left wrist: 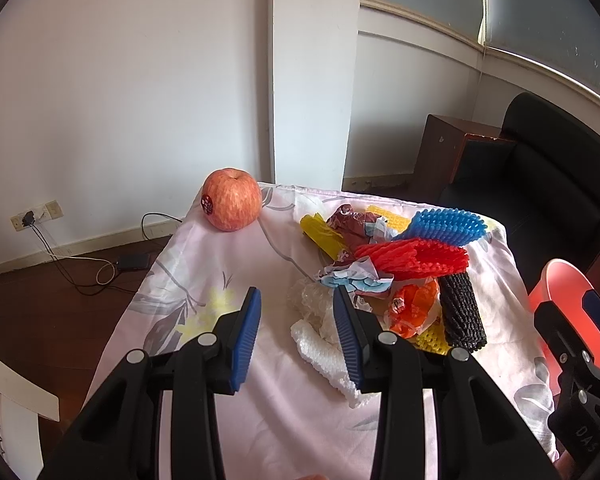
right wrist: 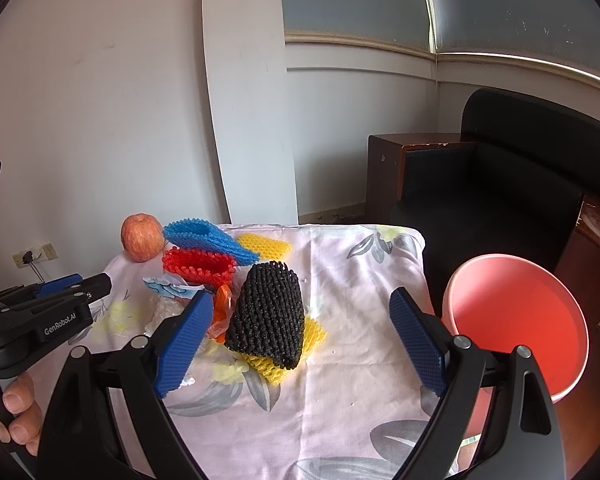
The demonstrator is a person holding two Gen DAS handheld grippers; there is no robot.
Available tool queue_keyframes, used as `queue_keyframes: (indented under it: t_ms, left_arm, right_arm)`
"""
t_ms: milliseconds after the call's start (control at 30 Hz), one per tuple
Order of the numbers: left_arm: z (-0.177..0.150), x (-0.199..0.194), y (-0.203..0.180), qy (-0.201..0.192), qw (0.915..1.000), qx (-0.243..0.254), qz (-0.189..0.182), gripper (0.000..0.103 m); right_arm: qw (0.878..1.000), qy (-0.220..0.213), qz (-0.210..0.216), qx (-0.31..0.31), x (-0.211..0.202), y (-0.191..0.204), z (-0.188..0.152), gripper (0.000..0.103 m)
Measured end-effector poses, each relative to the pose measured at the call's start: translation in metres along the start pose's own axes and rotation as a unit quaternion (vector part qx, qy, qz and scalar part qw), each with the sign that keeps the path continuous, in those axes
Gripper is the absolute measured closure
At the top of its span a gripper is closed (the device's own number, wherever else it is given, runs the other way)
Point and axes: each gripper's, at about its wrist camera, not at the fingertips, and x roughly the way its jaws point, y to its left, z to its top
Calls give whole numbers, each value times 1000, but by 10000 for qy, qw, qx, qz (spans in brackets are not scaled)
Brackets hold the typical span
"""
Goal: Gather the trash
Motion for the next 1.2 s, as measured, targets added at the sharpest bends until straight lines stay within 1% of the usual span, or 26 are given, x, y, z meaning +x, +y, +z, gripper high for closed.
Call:
queue_keyframes:
  t_ms: [433,800,900,1000,1067,1133,1167,1200]
  left_arm:
    - [0,-7,-1,-33,10000,14,-1,66]
    - [-1,-5,0,33,10000,16,-19,66]
    - [-2,-2,3,79,9998,-15,-168,66]
    - [-7,2,14,134,9993,-131,-320,66]
    - [-11,7,22,294,9986,-204,-395,60]
    - [-17,11,31,429,9976,-261,-480,60]
    - [-20,13,34,444,9974,-283,-496,60]
    - [-23,13,37,452,9971,-315,-534,60]
  right_arm:
    - [10000,-65,20,-1,-6,-2,-1,13]
    - [10000,-37,37,31,-4,-4,-5,13]
    - [10000,-2,54,47,-2,-6,-7,13]
    - [10000,50,69,40,0,-6,-9,13]
    - [9999,78,86,40,2,-6,-11,13]
    - [9999,120,111,48,4,-6,-12,13]
    - [9998,157,132,50,6,-6,-13,13]
    - [9997,183,152,48,8,-5,-14,19]
